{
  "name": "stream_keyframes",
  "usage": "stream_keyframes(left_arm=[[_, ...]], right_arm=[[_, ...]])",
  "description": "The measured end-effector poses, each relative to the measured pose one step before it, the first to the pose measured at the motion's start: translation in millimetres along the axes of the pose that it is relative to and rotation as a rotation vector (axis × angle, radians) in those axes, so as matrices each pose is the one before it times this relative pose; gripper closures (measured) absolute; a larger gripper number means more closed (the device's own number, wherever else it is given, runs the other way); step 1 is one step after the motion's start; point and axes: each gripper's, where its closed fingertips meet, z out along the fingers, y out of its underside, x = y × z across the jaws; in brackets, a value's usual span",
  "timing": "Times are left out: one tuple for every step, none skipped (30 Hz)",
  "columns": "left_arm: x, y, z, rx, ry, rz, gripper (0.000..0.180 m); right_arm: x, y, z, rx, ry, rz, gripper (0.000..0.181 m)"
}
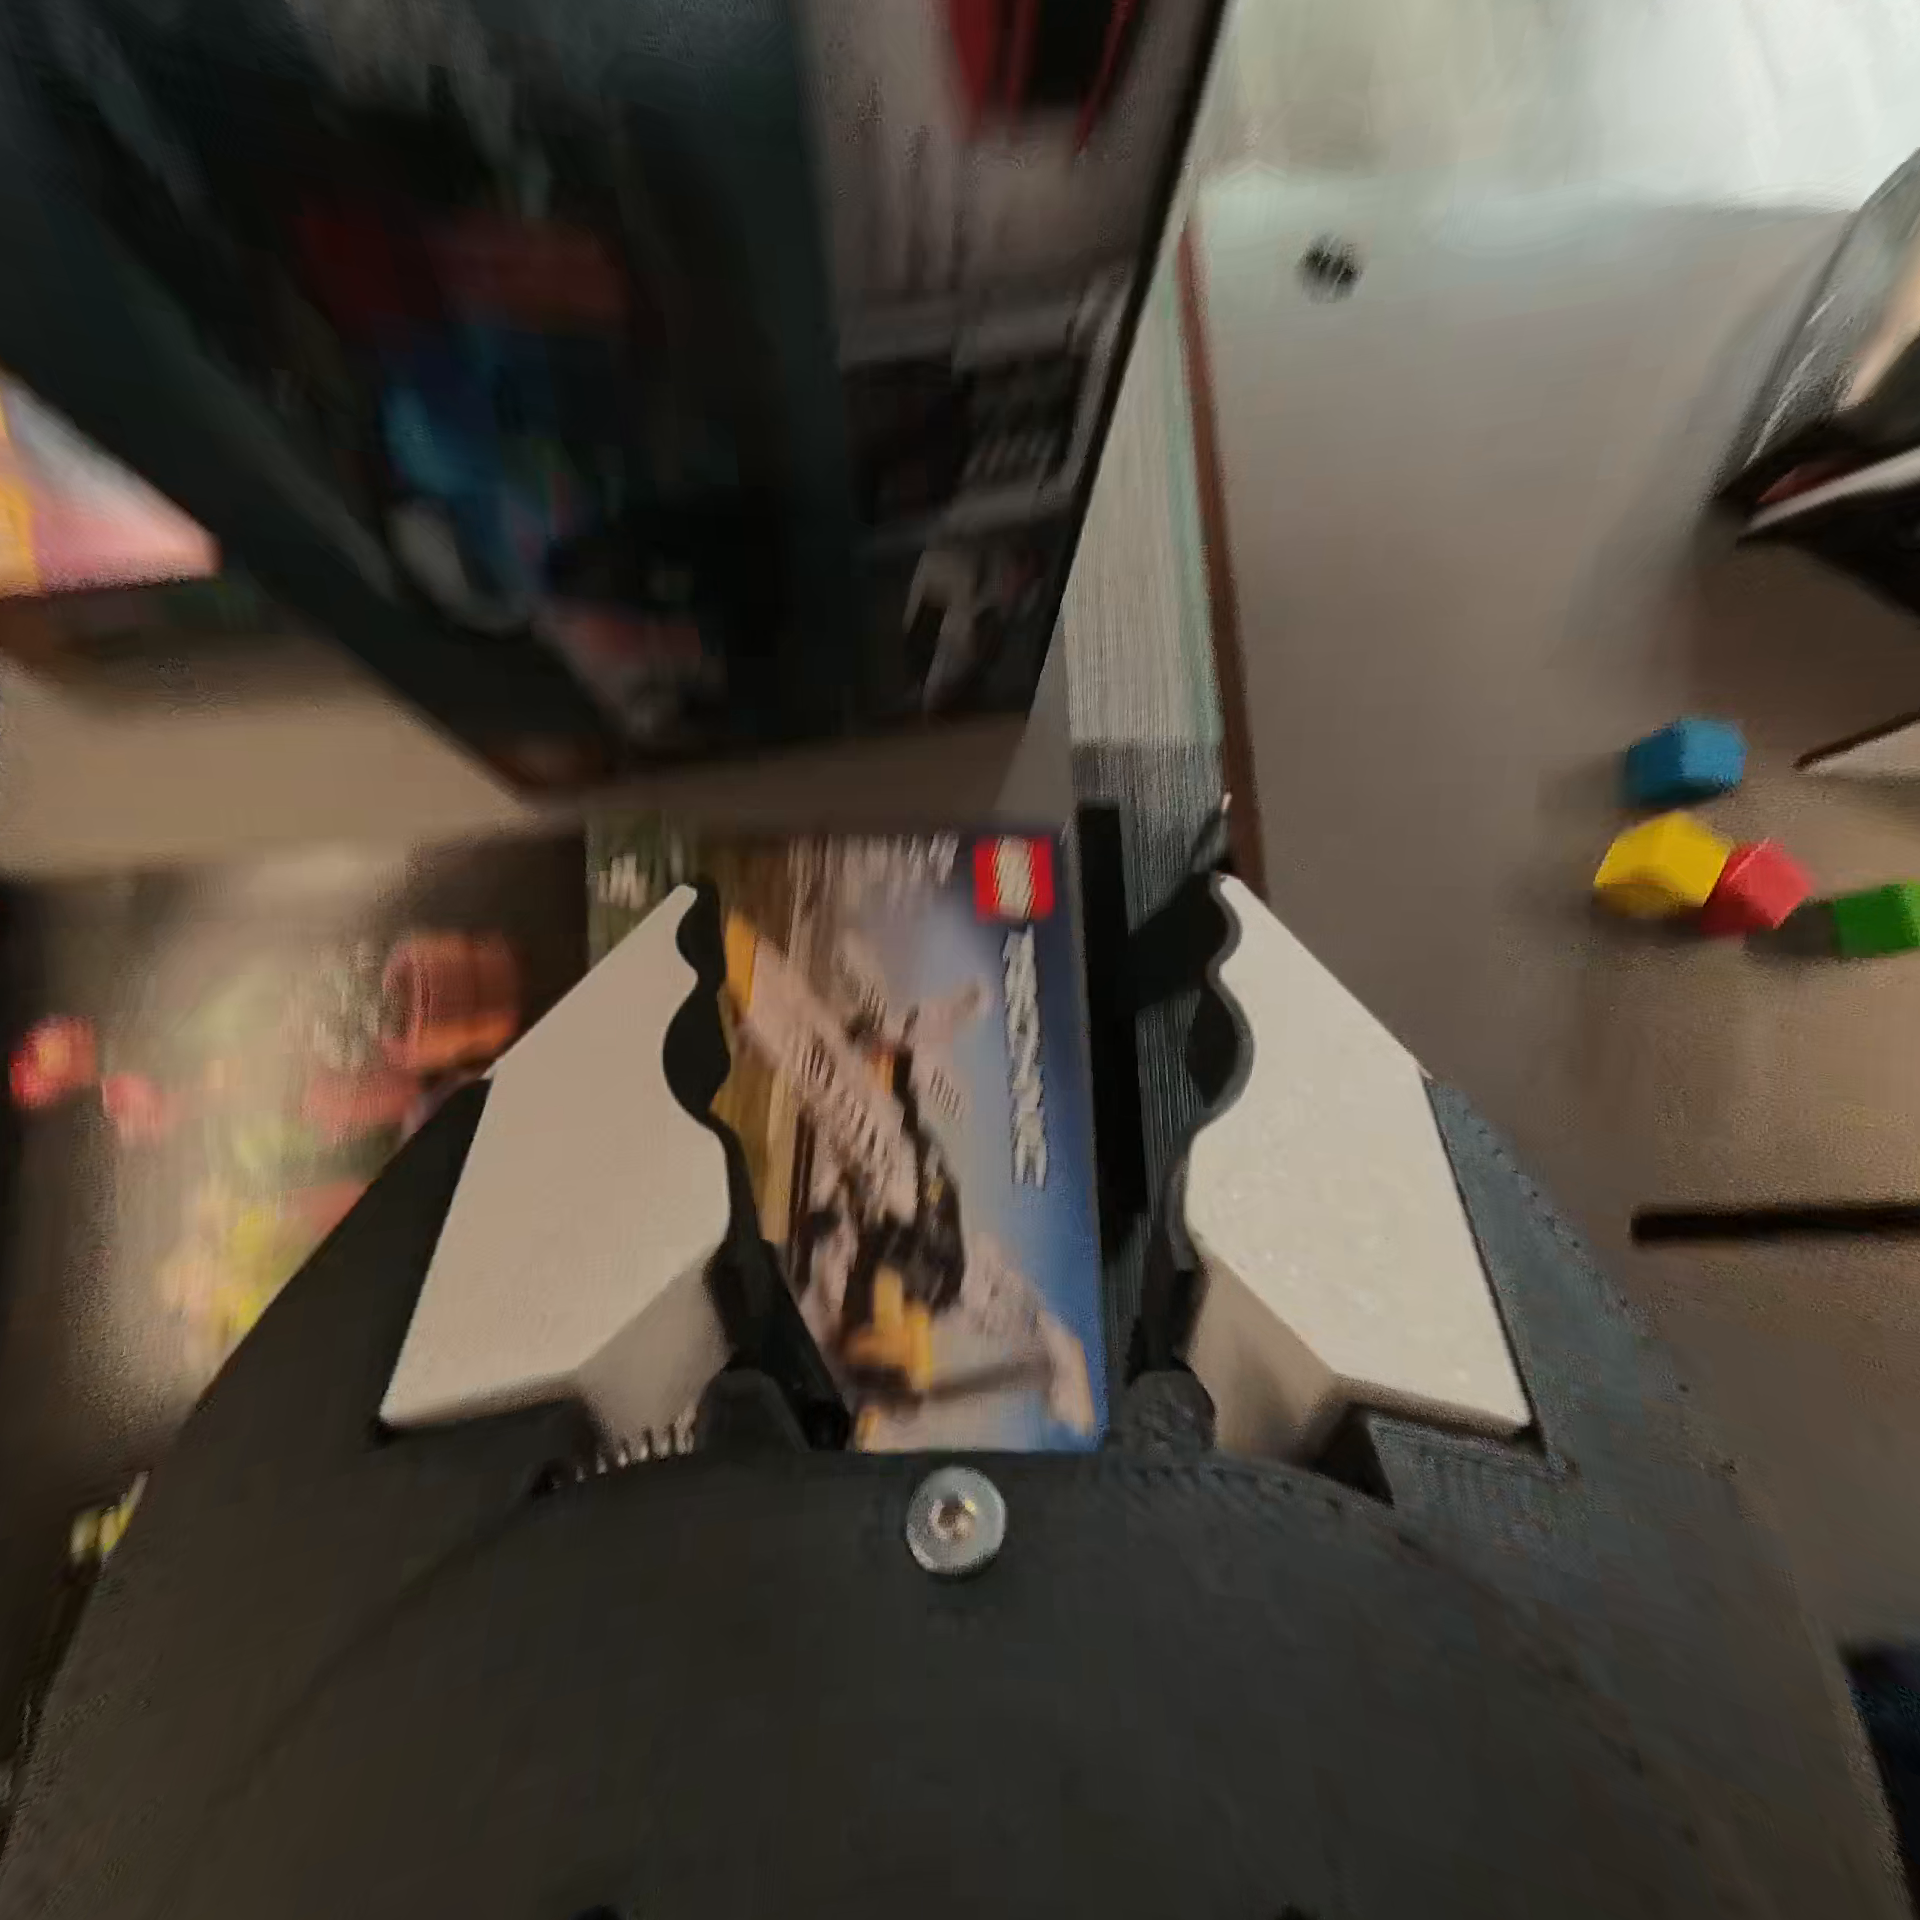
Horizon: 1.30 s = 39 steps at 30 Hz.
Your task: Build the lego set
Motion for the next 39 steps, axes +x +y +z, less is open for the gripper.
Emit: stream_keyframes(left_arm=[[-10.44, 25.69, -3.35, -0.0498, -0.0036, -0.0259, 0.091], [-9.7, 22.6, -2.62, -0.0214, -0.0111, -0.0281, 0.092], [-6.8, 22.18, -1.46, -0.0251, -0.0016, -0.0275, 0.093], [-4.67, 22.99, 0.09, -0.044, 0.0039, -0.0231, 0.092], [-8.93, 19.3, -0.59, -0.0246, -0.033, -0.0172, 0.087], [-7.88, 17.46, -1.71, -0.0124, -0.0345, -0.0148, 0.087], [-3.97, 15.05, -2.83, -0.0097, -0.0201, -0.0454, 0.084], [4.39, 10.84, -4.06, 0.0073, 0.0234, -0.0588, 0.086], [4.09, 12.87, -3.29, -0.0124, 0.0146, -0.0565, 0.088], [3.89, 13.95, -1.8, -0.0127, 0.012, -0.0566, 0.086], [5.14, 14.6, 0.0, -0.0105, 0.0245, -0.0705, 0.085], [4.45, 14.98, 1.65, -0.0145, 0.0285, -0.077, 0.082], [1.91, 12.26, 3.08, -0.0091, 0.0219, -0.0609, 0.079], [1.04, 7.69, 4.31, 0.0057, 0.0256, -0.0547, 0.079], [2.63, 4.81, 5.99, 0.0059, 0.0429, -0.066, 0.08], [2.33, 1.76, 7.44, 0.0049, 0.0396, -0.0609, 0.076], [0.79, -1.7, 7.64, 0.0083, 0.0248, -0.0364, 0.071], [2.3, -3.81, 7.3, 0.01, 0.0357, -0.0275, 0.07], [-4.9, -2.89, 6.5, 0.0056, -0.0067, -0.0349, 0.062], [-4.32, -2.52, 5.48, 0.0057, 0.0027, -0.0281, 0.062], [-4.49, -1.39, 4.4, 0.0041, 0.0077, -0.0317, 0.064], [-4.32, -1.36, 2.81, 0.0103, 0.0109, -0.0423, 0.068], [-2.76, -1.0, 2.13, 0.0092, 0.0155, -0.0384, 0.07], [-2.81, 0.64, 2.34, -0.0056, 0.0083, -0.0157, 0.07], [-6.02, 0.9, 0.95, -0.0133, -0.0198, -0.0008, 0.075], [-3.12, -0.45, -0.05, -0.0045, -0.0099, 0.0007, 0.076], [0.56, 0.23, 0.13, -0.0066, 0.0038, 0.0083, 0.075], [0.78, 1.15, -0.18, -0.008, -0.002, 0.0108, 0.073], [1.46, 0.9, -0.47, -0.0026, -0.0014, 0.0004, 0.069], [2.09, 1.37, -0.14, 0.0022, 0.0035, -0.0072, 0.063], [1.79, 2.18, -0.44, 0.0024, 0.0036, -0.011, 0.061], [3.1, 3.98, -0.22, -0.0064, 0.0086, -0.0126, 0.06], [3.87, 5.61, -0.3, -0.0137, 0.0095, 0.0009, 0.061], [4.73, 5.1, -0.8, -0.0037, 0.0064, 0.0124, 0.063], [6.2, 4.22, -0.94, 0.0011, 0.0079, 0.008, 0.063], [7.04, 3.95, -0.63, -0.0024, 0.0161, 0.0014, 0.062], [6.64, 3.21, -0.49, -0.0032, 0.0143, 0.0063, 0.063], [6.62, 2.06, -0.32, -0.0005, 0.0043, 0.0193, 0.063], [7.25, 2.24, 0.66, -0.0096, 0.0061, 0.0168, 0.063]], right_arm=[[-12.8, -1.33, 12.87, -0.0145, -0.0474, 0.0001, 0.111], [-11.66, -0.96, 11.89, -0.0032, -0.0325, 0.0044, 0.114], [-9.66, 1.0, 11.22, 0.0012, -0.0209, 0.0068, 0.116], [-9.59, 5.69, 12.87, -0.0221, -0.0158, 0.0065, 0.115], [-6.36, 4.91, 11.24, -0.0193, -0.0034, 0.0101, 0.111], [-6.22, 0.75, 11.11, 0.0016, -0.0124, 0.0141, 0.109], [-4.34, -0.95, 12.11, 0.0017, -0.0106, 0.0144, 0.109], [-0.15, -2.31, 12.47, -0.004, 0.0058, 0.0028, 0.107], [2.04, -5.51, 12.41, 0.0034, 0.007, 0.0057, 0.103], [2.65, -6.49, 13.28, 0.0027, -0.0087, 0.0158, 0.098], [3.22, -6.03, 13.85, -0.0096, -0.0126, 0.0038, 0.096], [5.44, -6.34, 13.27, -0.0126, -0.0012, -0.0093, 0.091], [6.75, -5.74, 13.17, -0.0116, 0.0006, -0.0045, 0.085], [7.0, -3.19, 13.15, -0.0172, -0.0066, 0.0114, 0.085], [5.45, -0.6, 12.68, -0.0332, -0.0171, 0.0055, 0.087], [4.21, 0.11, 11.7, -0.0384, -0.0111, -0.0136, 0.087], [0.43, 0.07, 10.85, -0.0353, -0.0251, -0.0185, 0.088], [-1.63, 1.79, 10.49, -0.0396, -0.0327, -0.0112, 0.09], [-0.28, 3.24, 10.41, -0.0414, -0.0259, 0.0017, 0.091], [3.13, 2.93, 9.22, -0.0277, -0.0083, 0.0242, 0.087], [0.04, -0.38, 5.64, 0.0028, -0.0305, 0.0447, 0.078], [1.15, -1.41, 2.38, 0.0125, -0.0211, 0.043, 0.077], [0.88, -1.45, 0.13, 0.0171, -0.009, 0.0178, 0.081], [-0.97, 0.33, -0.09, 0.0053, -0.0047, -0.0012, 0.083], [-2.38, 2.28, -1.08, -0.0023, -0.0078, -0.0109, 0.084], [-1.9, 3.01, -1.44, 0.0021, -0.0045, 0.0051, 0.086], [-1.03, 2.69, -2.14, 0.0021, 0.0088, 0.0121, 0.086], [-1.83, 4.09, -3.07, -0.003, 0.0105, 0.0038, 0.087], [-3.33, 3.55, -2.27, 0.0051, 0.0095, -0.0055, 0.086], [-4.15, 2.86, -3.44, 0.0164, 0.0129, -0.0104, 0.085], [-3.89, 2.94, -5.24, 0.0152, 0.015, -0.0036, 0.085], [-2.97, 2.38, -6.08, 0.0132, 0.0193, 0.0024, 0.085], [-2.38, 0.98, -7.83, 0.0222, 0.0213, 0.0032, 0.086], [-1.5, 0.48, -9.88, 0.0255, 0.0205, 0.0046, 0.087], [-1.05, 1.37, -10.24, 0.0182, 0.0171, 0.0095, 0.089], [0.01, 1.97, -10.42, 0.0148, 0.0159, 0.0092, 0.089], [0.43, 1.38, -10.98, 0.0159, 0.0147, 0.0125, 0.091], [-0.1, 0.89, -11.28, 0.017, 0.0171, 0.0103, 0.092], [0.2, 0.29, -11.11, 0.0186, 0.0161, -0.0071, 0.092]])
